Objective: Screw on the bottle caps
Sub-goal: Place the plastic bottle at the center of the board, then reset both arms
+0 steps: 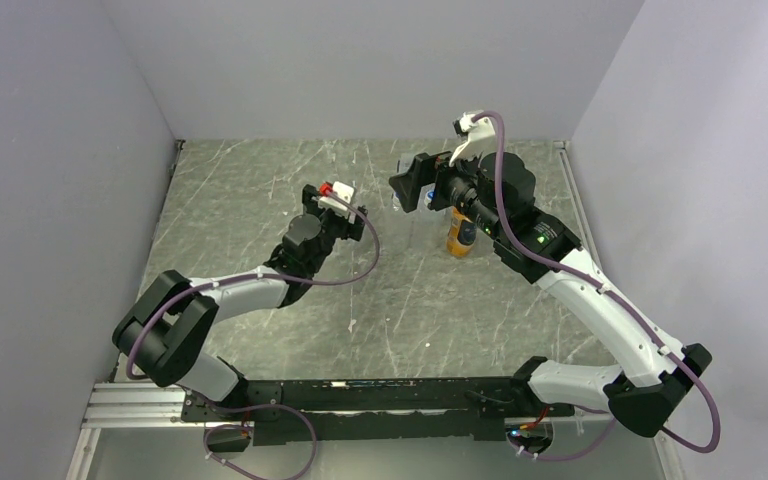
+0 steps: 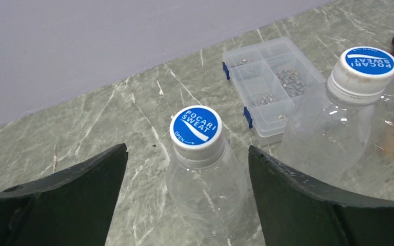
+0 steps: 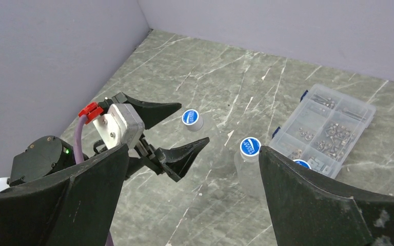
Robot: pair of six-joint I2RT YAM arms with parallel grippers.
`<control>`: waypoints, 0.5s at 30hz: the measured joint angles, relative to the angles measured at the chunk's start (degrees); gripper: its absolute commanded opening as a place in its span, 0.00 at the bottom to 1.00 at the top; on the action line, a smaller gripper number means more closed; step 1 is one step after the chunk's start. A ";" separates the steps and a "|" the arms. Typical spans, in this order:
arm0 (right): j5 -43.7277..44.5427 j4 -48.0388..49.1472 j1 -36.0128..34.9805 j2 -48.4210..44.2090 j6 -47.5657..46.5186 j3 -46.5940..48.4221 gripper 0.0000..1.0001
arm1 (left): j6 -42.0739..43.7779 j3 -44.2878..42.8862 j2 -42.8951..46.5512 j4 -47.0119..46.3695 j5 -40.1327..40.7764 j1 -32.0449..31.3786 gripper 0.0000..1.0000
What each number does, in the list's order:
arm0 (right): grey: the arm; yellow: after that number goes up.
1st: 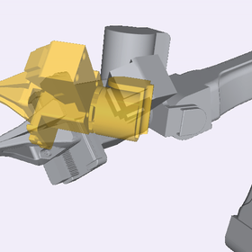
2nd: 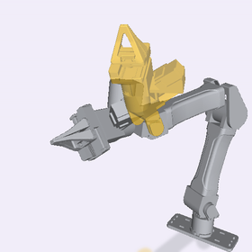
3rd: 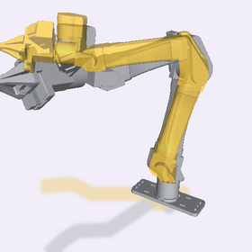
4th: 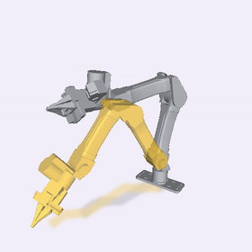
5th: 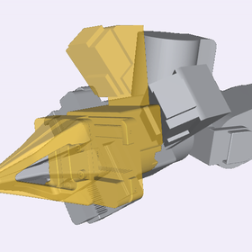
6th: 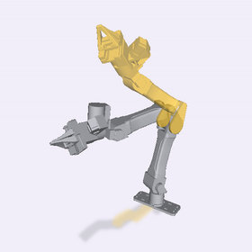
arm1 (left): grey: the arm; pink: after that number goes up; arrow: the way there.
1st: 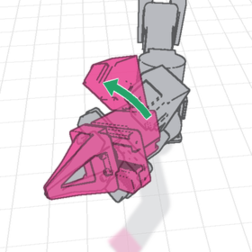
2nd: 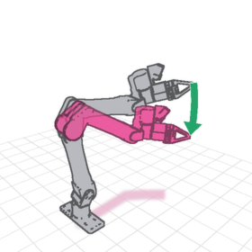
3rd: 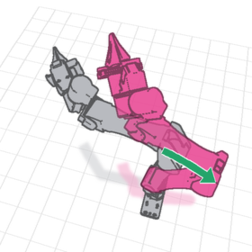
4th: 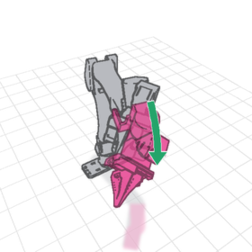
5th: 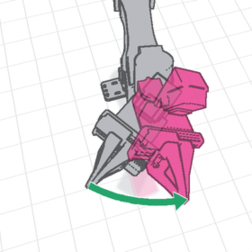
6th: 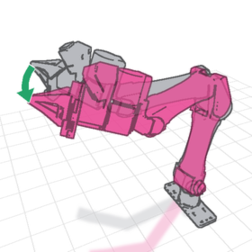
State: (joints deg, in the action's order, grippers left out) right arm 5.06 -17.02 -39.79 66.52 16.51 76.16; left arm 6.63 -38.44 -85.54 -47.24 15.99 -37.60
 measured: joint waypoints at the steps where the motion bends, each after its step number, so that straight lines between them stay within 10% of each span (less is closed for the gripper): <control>1: -0.07 0.07 0.00 0.00 -0.02 0.00 1.00 | 0.04 -0.15 0.11 0.20 0.13 0.00 0.99; 15: -0.63 0.35 0.00 0.11 -0.02 0.00 1.00 | -1.75 -8.81 7.63 14.71 1.99 0.00 0.99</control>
State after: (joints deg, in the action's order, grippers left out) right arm 4.43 -16.67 -39.79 66.63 16.49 76.16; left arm 4.89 -47.24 -77.91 -32.53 17.98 -37.60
